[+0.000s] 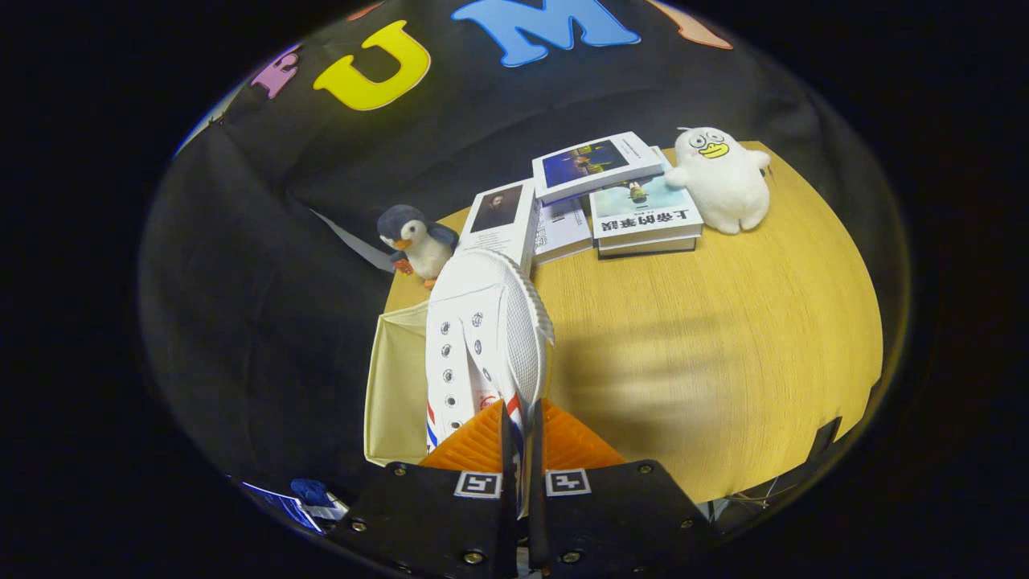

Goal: Open the storage box then place both shoes into the box .Put the left shoe in first, then the right shoe, with the right side of both shoes facing outward in a uniform manner.

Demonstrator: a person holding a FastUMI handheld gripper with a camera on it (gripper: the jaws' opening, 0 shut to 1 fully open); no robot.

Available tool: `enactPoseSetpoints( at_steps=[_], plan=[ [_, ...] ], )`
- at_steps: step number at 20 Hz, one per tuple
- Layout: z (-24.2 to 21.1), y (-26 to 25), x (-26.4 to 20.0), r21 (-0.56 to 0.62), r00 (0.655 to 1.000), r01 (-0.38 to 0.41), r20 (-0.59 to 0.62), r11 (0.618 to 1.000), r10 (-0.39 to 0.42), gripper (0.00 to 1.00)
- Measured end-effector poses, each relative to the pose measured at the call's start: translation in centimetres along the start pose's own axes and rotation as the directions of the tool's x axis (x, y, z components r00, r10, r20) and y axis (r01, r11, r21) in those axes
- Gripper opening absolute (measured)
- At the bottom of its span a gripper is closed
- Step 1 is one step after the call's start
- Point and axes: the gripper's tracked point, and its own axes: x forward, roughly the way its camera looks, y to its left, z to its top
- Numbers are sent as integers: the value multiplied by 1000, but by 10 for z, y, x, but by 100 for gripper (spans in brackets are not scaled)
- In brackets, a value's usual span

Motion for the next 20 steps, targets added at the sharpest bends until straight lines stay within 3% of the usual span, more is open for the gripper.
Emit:
enactPoseSetpoints(
  at_steps=[12, 20],
  plan=[
    [-20, 76, 59, -18, 998, -42, -47, 999, 41, 6],
    [-38, 68, 95, -30, 994, 70, -78, 997, -73, 6]
  ],
)
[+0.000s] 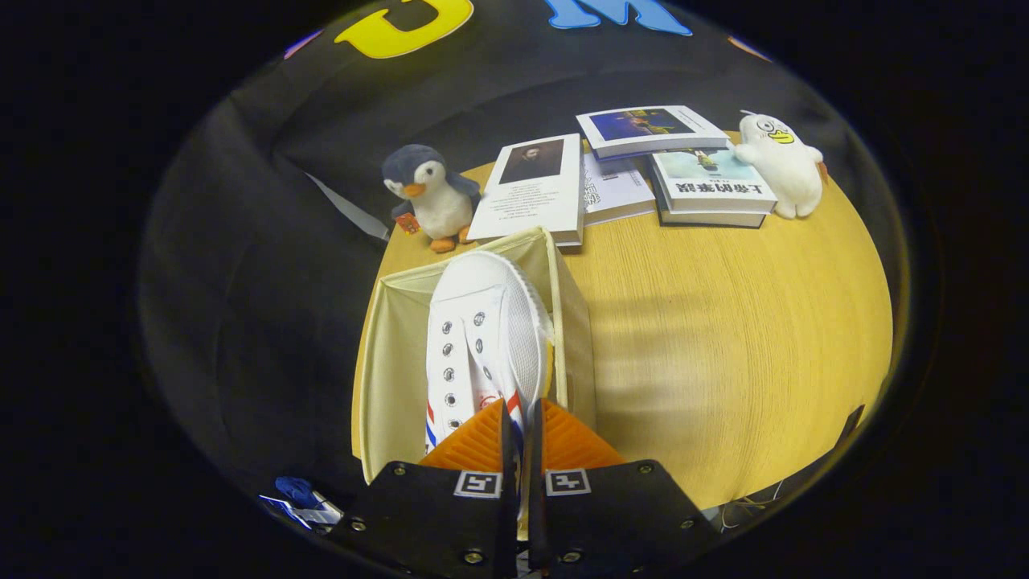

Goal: Open the storage box then place both shoes into the box .Put the left shoe in first, then the right shoe, with the right side of both shoes facing outward in a uniform manner.

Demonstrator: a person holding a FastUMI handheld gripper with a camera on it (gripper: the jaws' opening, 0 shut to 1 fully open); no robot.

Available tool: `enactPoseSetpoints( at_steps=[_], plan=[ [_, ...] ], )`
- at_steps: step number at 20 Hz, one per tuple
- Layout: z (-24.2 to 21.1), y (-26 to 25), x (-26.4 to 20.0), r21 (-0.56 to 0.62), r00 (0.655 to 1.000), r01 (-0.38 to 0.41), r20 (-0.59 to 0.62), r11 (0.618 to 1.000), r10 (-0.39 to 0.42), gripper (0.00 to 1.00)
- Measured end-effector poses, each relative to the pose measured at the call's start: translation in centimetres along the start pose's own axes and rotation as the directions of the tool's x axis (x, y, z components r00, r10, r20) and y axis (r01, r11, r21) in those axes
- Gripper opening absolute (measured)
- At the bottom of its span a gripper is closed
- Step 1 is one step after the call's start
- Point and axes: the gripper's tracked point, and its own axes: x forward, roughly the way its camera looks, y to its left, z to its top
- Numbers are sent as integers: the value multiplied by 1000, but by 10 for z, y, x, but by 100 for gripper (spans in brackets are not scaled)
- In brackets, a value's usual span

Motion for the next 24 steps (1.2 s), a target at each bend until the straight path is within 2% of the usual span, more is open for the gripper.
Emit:
enactPoseSetpoints(
  at_steps=[1, 2, 3, 6, 8, 12, 17, 24],
  plan=[
    [0, 7, 2, 11, 1000, -22, 5, 1000, 22, 9],
    [1, 15, 2, 25, 999, -47, 22, 999, 46, 25],
    [7, 17, 0, 27, 998, -50, 46, 998, 49, 33],
    [10, 25, -8, -15, 995, -49, 81, 999, 51, 98],
    [14, 19, -16, -71, 993, -16, 115, 997, 24, 98],
    [28, 14, -48, -139, 980, -19, 191, 990, 46, 98],
    [45, -16, -95, -159, 958, -7, 282, 987, 52, 98],
    [63, -72, -151, -195, 913, 69, 407, 978, 17, 98]
  ],
)
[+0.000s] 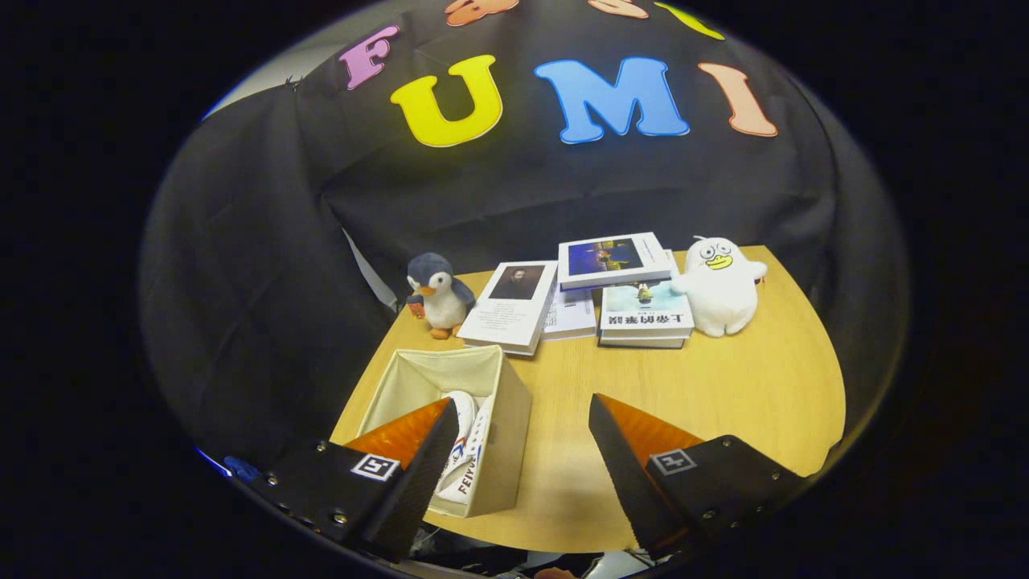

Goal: Open the storage box then place both shoes into the box .Put the left shoe in first, then the right shoe, with the right side of both shoes facing outward in a uniform manner.

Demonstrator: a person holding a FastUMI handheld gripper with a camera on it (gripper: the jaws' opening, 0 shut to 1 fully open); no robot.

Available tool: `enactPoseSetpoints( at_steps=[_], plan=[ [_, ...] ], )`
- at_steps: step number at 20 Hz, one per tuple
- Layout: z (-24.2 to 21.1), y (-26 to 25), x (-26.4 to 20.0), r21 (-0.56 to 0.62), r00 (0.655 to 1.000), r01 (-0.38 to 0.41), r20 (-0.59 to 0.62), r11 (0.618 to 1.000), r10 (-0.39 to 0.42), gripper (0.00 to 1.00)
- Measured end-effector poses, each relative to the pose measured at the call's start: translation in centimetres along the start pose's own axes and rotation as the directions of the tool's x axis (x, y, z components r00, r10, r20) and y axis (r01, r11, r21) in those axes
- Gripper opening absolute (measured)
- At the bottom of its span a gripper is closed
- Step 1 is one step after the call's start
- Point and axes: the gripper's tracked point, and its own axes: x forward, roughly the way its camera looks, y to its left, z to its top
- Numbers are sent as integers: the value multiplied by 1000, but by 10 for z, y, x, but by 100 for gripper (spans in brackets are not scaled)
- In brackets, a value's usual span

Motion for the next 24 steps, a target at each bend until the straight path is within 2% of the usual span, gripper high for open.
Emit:
enactPoseSetpoints(
  at_steps=[5, 11, 17, 24],
  plan=[
    [13, -42, -34, -61, 992, 65, 107, 996, -59, 98],
    [29, -85, -72, -134, 950, 175, 284, 975, -131, 98],
    [54, -98, -115, -127, 872, 216, 471, 968, -133, 98],
    [57, -109, -128, -94, 847, 217, 512, 972, -139, 98]
  ],
)
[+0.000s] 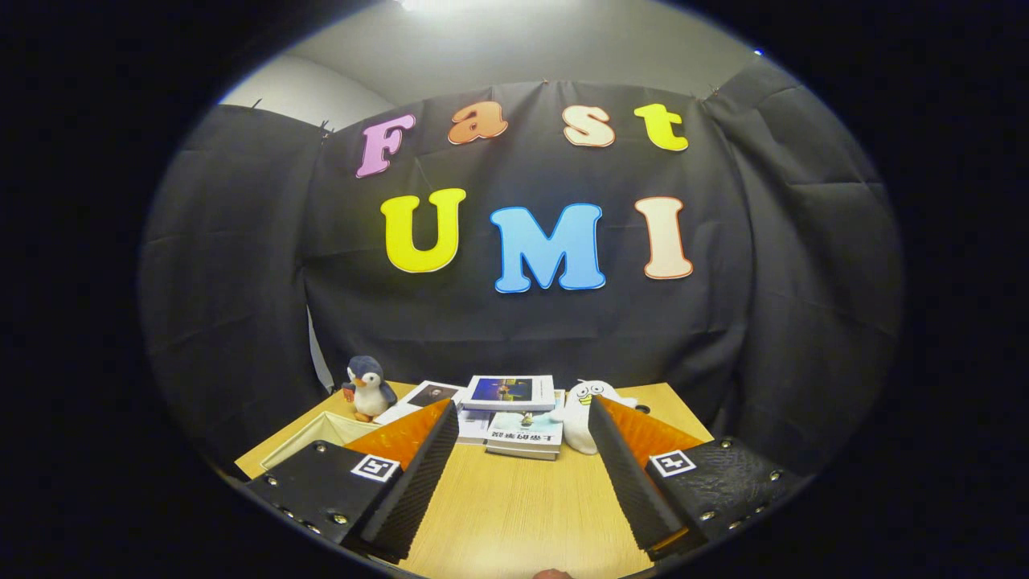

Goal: Open the storage box then place both shoes into the box .Put the left shoe in first, then the right shoe, with the right side of both shoes facing outward in a uniform manner.

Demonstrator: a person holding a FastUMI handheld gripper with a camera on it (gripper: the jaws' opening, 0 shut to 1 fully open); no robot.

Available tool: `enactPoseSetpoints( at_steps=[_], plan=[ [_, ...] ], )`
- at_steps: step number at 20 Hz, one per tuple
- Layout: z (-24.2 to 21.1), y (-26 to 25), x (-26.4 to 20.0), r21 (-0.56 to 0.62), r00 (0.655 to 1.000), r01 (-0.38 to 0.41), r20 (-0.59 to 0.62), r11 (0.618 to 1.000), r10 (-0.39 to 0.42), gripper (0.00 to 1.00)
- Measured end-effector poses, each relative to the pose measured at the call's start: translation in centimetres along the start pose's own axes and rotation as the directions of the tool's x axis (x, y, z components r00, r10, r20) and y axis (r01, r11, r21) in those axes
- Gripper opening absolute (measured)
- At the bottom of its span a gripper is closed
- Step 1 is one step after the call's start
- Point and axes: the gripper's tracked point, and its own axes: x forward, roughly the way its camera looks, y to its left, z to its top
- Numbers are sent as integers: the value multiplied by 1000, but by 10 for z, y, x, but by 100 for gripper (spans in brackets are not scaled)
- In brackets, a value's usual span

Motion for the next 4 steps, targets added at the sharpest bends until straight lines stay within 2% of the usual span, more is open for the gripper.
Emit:
enactPoseSetpoints(
  at_steps=[4],
  plan=[
    [3, -2, -1, 1, 1000, 3, 19, 1000, -3, 97]
  ],
)
